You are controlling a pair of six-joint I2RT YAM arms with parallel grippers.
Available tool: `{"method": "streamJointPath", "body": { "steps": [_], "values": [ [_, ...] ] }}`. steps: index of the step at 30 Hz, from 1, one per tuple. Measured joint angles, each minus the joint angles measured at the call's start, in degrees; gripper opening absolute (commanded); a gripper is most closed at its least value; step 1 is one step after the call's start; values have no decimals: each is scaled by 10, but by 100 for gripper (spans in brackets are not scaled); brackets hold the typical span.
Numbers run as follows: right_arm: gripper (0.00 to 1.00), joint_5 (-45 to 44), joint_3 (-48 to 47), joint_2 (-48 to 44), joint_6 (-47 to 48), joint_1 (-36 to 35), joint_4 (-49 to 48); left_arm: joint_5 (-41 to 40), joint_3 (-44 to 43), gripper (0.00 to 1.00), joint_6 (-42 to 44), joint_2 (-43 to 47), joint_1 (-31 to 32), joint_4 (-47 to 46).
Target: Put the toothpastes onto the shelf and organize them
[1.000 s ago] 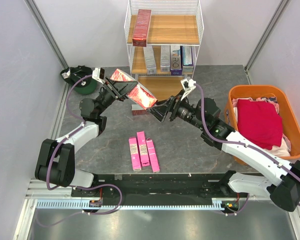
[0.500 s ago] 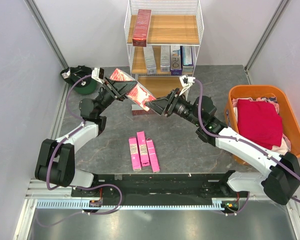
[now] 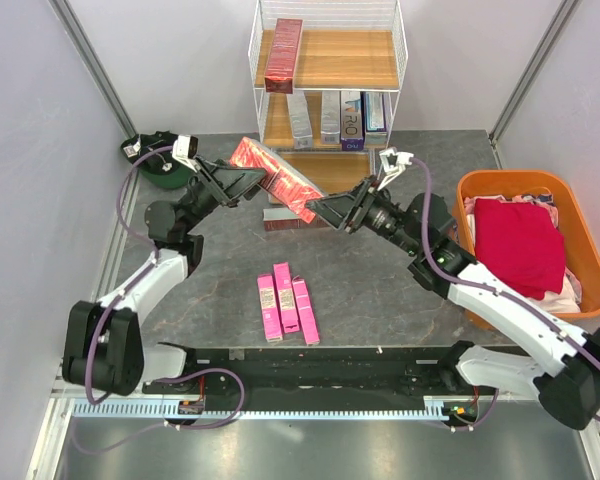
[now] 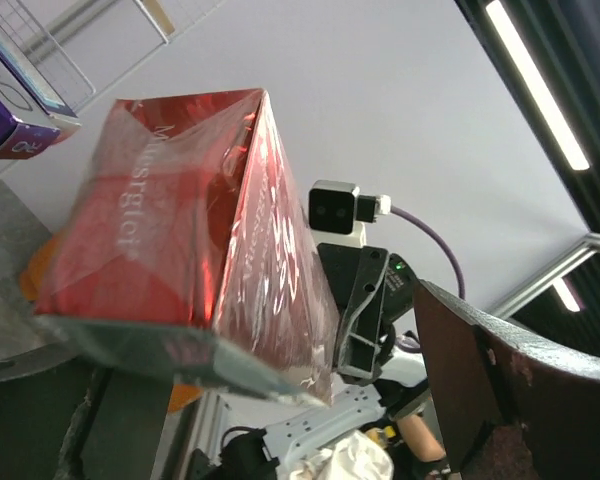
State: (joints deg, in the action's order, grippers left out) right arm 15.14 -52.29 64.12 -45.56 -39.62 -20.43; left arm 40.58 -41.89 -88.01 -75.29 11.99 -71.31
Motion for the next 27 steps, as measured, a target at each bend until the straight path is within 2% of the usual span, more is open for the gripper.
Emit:
{"method": "streamJointPath", "body": {
  "steps": [5,6,7,10,14,21,27],
  "values": [
    [24,-21,0,-44,0,25,45,8,-22,100,132,76,-7,198],
    [24,-34,0,-53,3,33,61,-5,-47,100,179,93,-7,288],
    [24,-42,0,-59,5,38,71,-16,-63,100,209,102,-8,338],
    [24,-69,0,-75,14,46,104,-80,-122,100,321,137,-8,516],
    [24,-92,-14,-88,25,46,142,-193,-156,100,412,180,-8,686],
    [24,-108,-94,-77,49,46,163,-305,-160,100,485,186,-9,830],
    [23,-90,-154,-57,66,46,148,-327,-160,100,507,174,-10,863]
  ]
}}
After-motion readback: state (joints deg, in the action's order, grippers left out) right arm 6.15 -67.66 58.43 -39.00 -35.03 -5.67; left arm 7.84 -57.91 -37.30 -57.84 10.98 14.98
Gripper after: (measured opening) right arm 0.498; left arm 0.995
